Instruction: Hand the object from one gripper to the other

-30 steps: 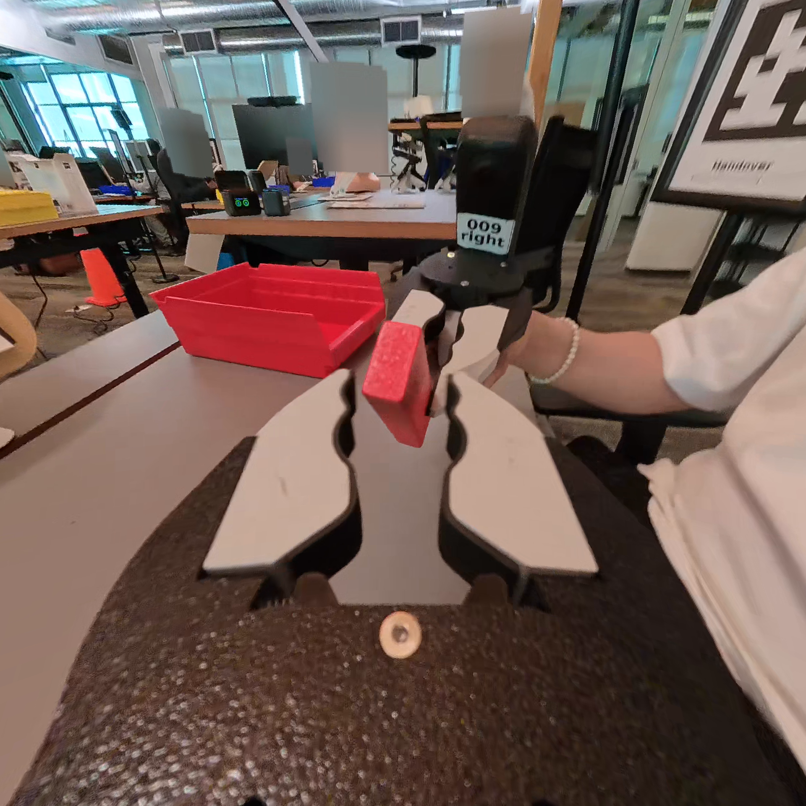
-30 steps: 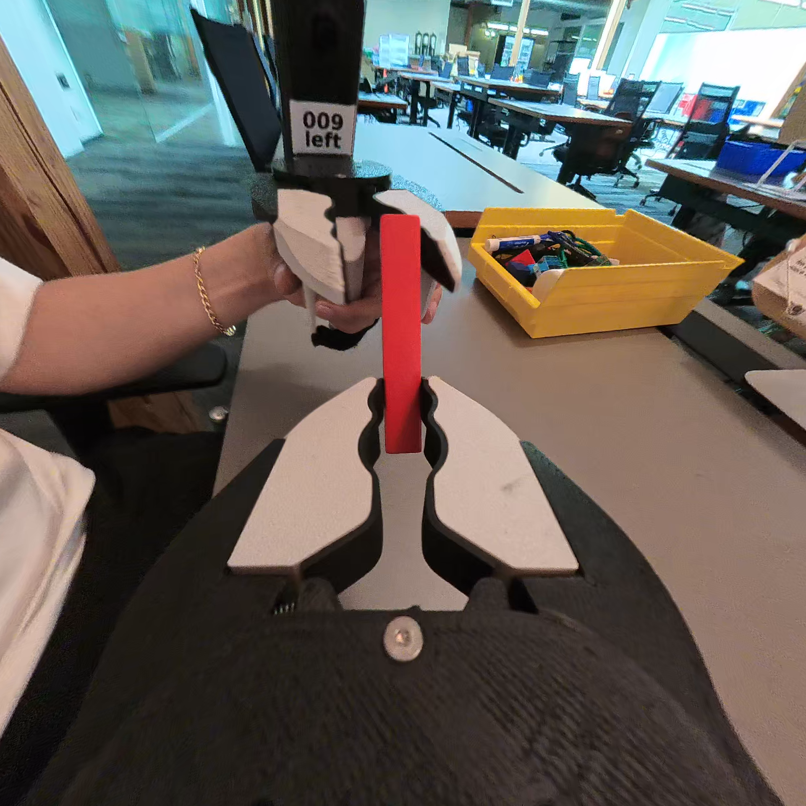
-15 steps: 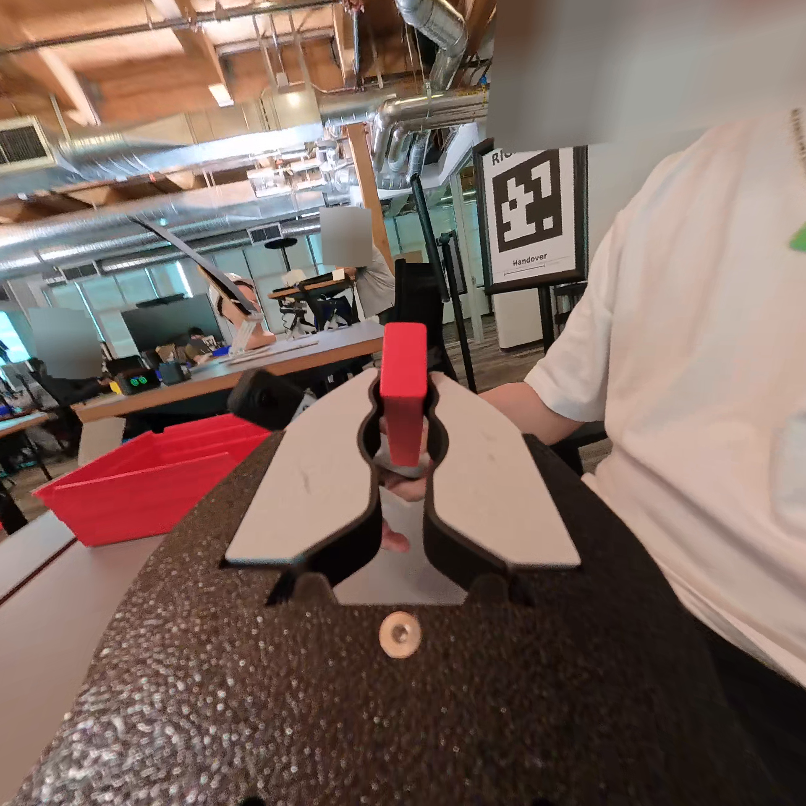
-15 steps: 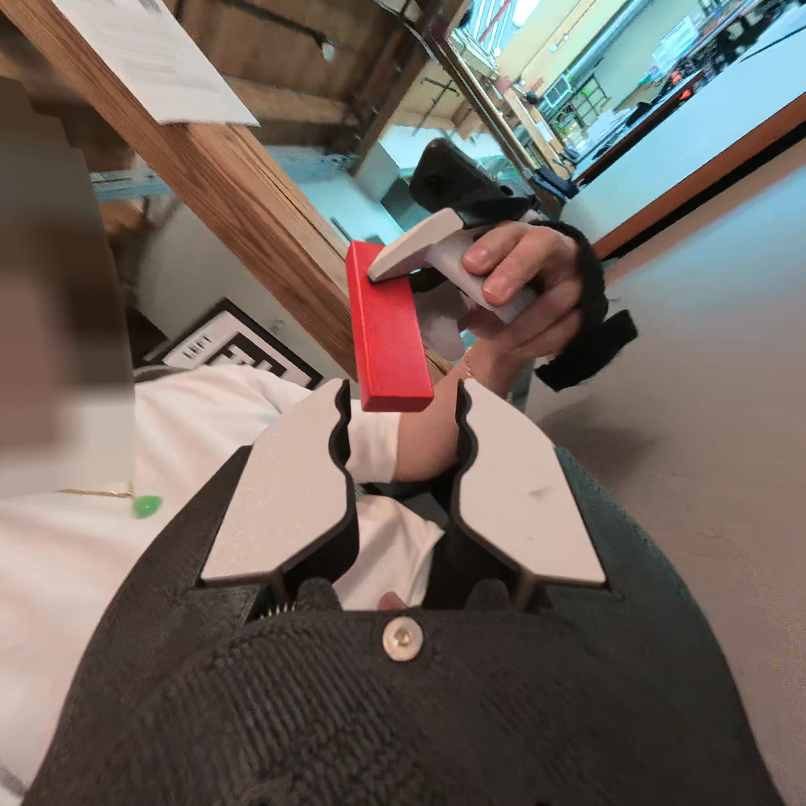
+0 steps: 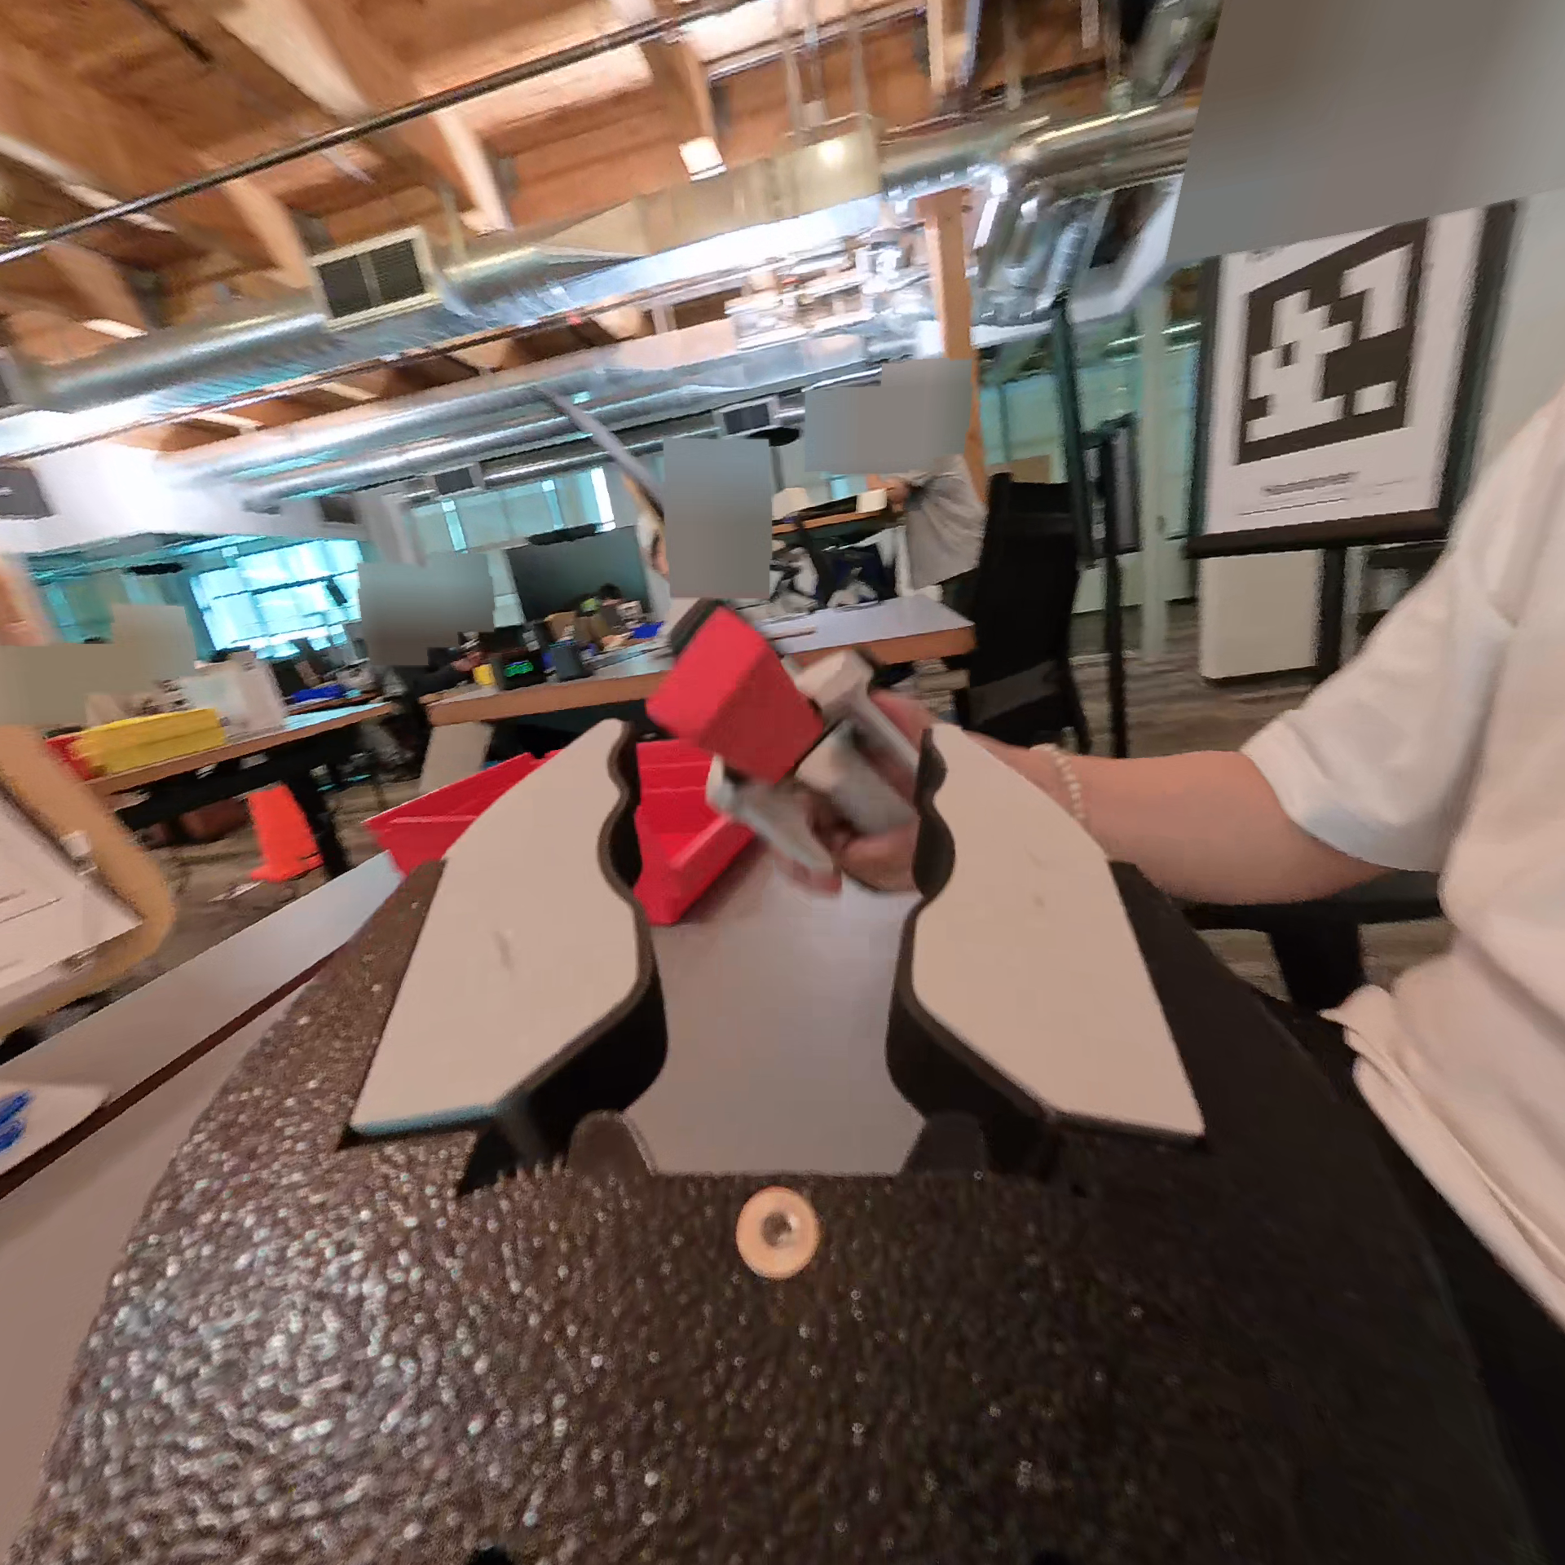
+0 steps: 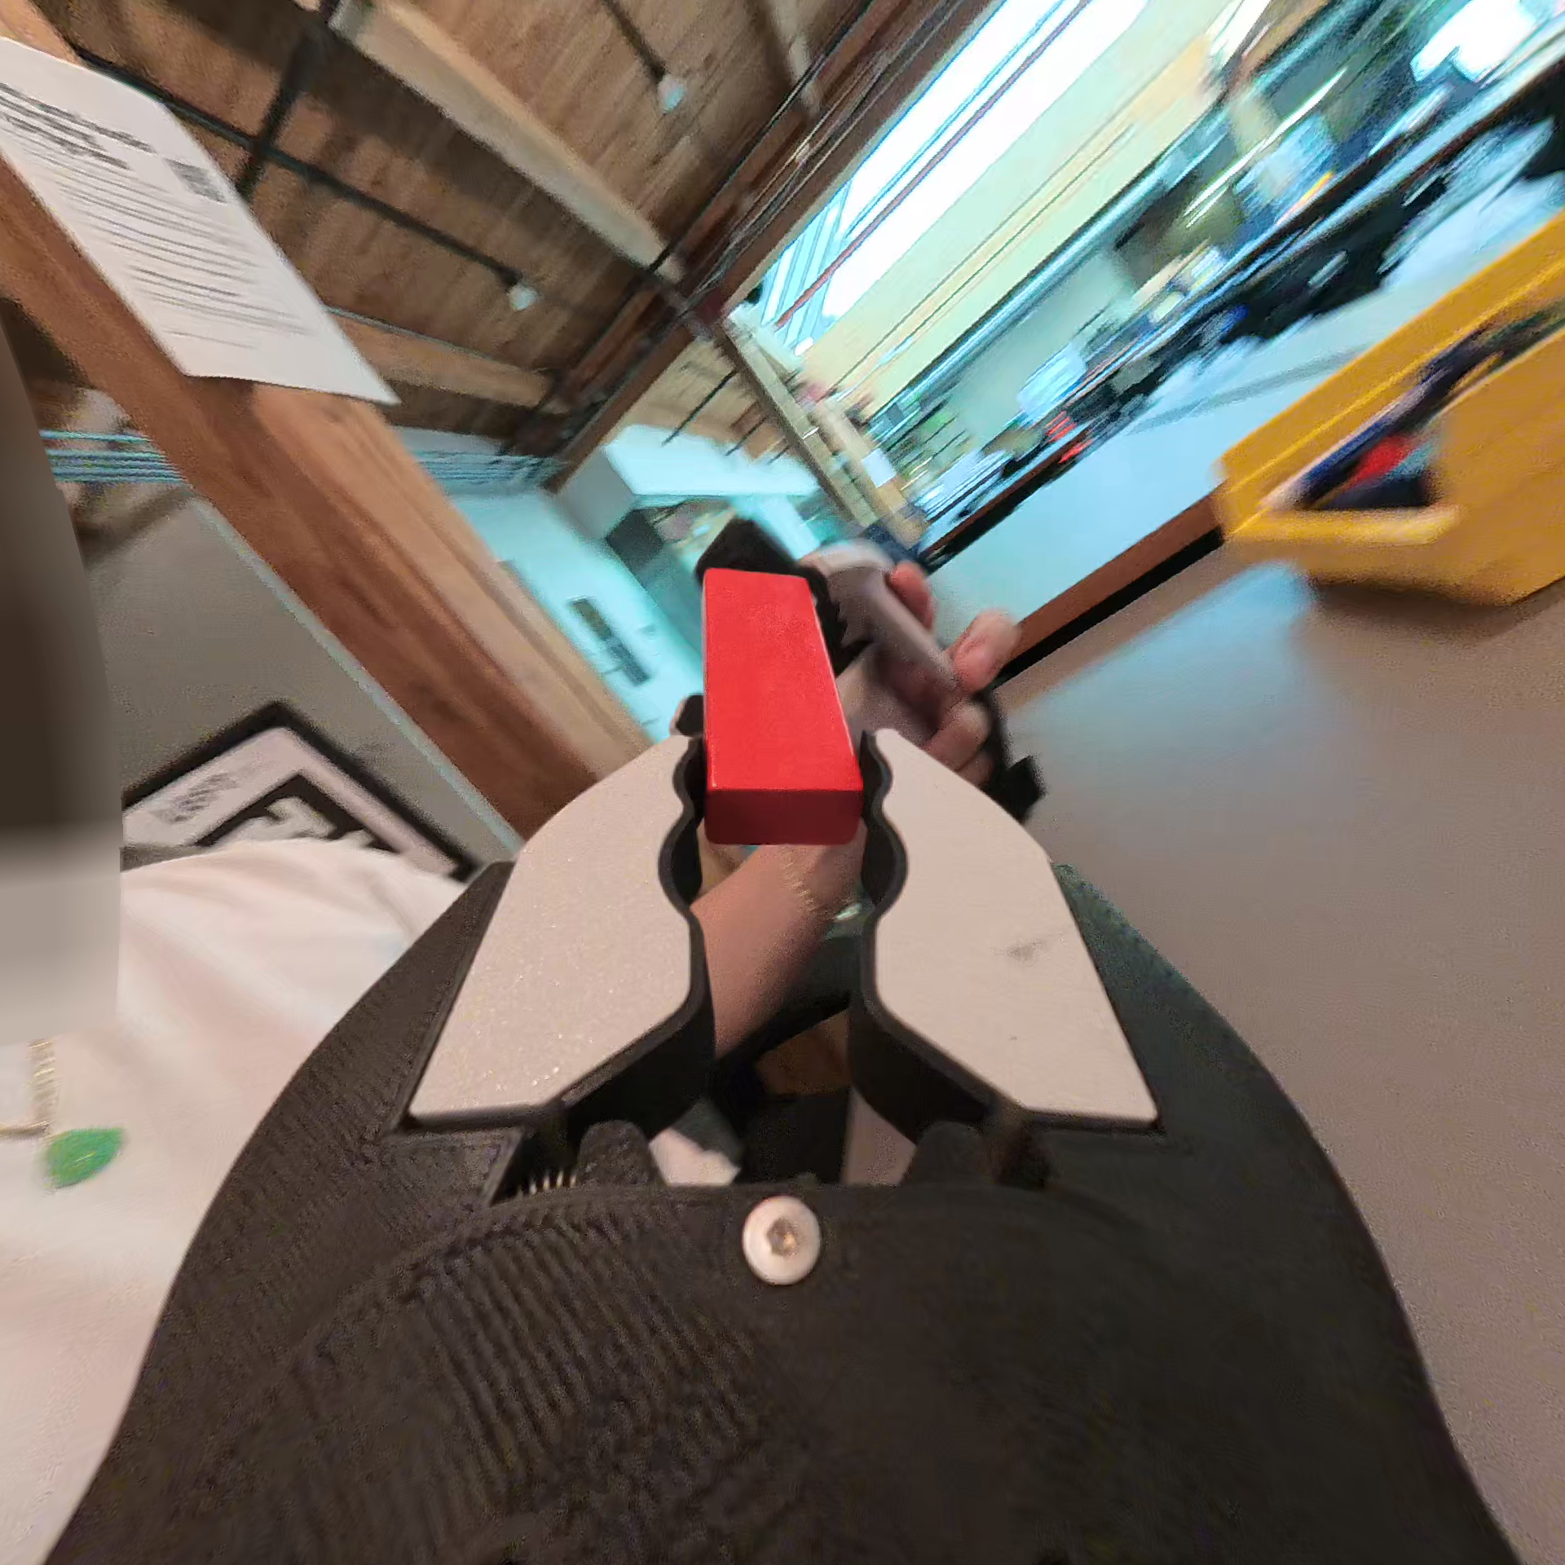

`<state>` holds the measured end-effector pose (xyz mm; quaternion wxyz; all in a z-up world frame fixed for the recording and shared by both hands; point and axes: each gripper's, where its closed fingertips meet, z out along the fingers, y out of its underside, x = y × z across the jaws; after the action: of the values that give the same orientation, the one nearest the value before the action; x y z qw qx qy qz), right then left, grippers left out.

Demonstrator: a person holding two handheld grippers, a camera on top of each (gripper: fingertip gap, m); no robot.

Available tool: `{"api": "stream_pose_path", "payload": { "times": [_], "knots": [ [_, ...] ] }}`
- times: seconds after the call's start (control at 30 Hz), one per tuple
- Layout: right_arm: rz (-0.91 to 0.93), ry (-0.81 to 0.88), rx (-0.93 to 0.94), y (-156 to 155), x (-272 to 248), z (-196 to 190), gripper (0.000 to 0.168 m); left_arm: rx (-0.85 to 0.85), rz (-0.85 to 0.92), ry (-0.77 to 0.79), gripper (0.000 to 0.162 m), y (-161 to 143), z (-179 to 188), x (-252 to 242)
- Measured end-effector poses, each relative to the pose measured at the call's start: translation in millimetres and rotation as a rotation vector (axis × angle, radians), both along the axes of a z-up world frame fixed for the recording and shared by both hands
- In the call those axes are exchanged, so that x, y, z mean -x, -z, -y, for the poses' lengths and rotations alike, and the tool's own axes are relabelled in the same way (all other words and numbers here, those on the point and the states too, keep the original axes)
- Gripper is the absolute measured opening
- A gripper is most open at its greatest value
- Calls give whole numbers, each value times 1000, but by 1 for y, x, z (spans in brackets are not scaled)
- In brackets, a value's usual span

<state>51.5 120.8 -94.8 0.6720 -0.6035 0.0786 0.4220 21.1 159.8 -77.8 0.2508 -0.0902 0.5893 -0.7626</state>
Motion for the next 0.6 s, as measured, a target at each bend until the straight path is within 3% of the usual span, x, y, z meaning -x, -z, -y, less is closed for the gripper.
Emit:
{"api": "stream_pose_path", "payload": {
  "times": [0.07, 0.13, 0.23, 0.27, 0.4, 0.6],
  "knots": [
    [119, 230, 12, -17, -40, 21, 35, -15, -22, -90, 61, 2, -11, -10],
    [314, 594, 108, -29, -103, 60, 35, -41, -51, -162, 60, 7, -22, -18],
    [562, 1204, 367, -38, -210, 162, 35, -42, -79, -196, 53, 13, -31, -24],
    [590, 1311, 475, -32, -237, 192, 35, -35, -93, -201, 52, 14, -32, -26],
    [657, 1419, 830, 13, -311, 247, 35, -21, -140, -190, 49, 23, -33, -34],
    [681, 1310, 1130, 84, -361, 245, 35, -46, -153, -183, 45, 30, -31, -38]
  ]
}}
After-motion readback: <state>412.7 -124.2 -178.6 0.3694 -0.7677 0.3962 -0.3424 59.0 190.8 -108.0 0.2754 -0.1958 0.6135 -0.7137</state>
